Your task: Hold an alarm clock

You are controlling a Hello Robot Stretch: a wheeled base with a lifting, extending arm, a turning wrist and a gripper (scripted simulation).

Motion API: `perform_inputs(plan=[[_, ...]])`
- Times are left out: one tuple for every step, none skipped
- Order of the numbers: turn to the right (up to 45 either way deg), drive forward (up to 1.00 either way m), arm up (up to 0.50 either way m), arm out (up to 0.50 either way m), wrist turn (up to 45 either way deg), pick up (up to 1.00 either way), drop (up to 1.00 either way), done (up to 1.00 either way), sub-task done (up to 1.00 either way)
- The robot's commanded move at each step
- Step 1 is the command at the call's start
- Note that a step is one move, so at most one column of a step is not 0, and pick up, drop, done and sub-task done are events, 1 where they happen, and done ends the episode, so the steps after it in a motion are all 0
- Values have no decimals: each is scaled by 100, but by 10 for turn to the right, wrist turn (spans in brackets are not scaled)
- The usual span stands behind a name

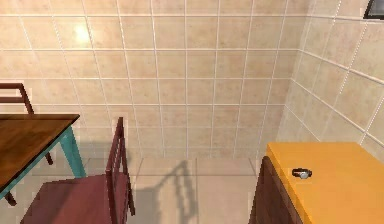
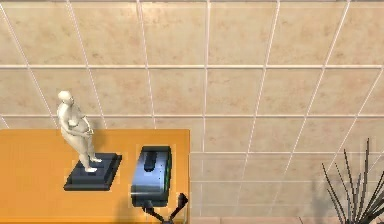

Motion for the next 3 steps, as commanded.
perform_inputs(plan=[[0, 0, 0, 0, 0, 100, 0, 0, 0], [0, 0, 10, 0, 0, 0, 0, 0, 0], [0, 0, 0, 0, 0, 0, 0, 100, 0]])
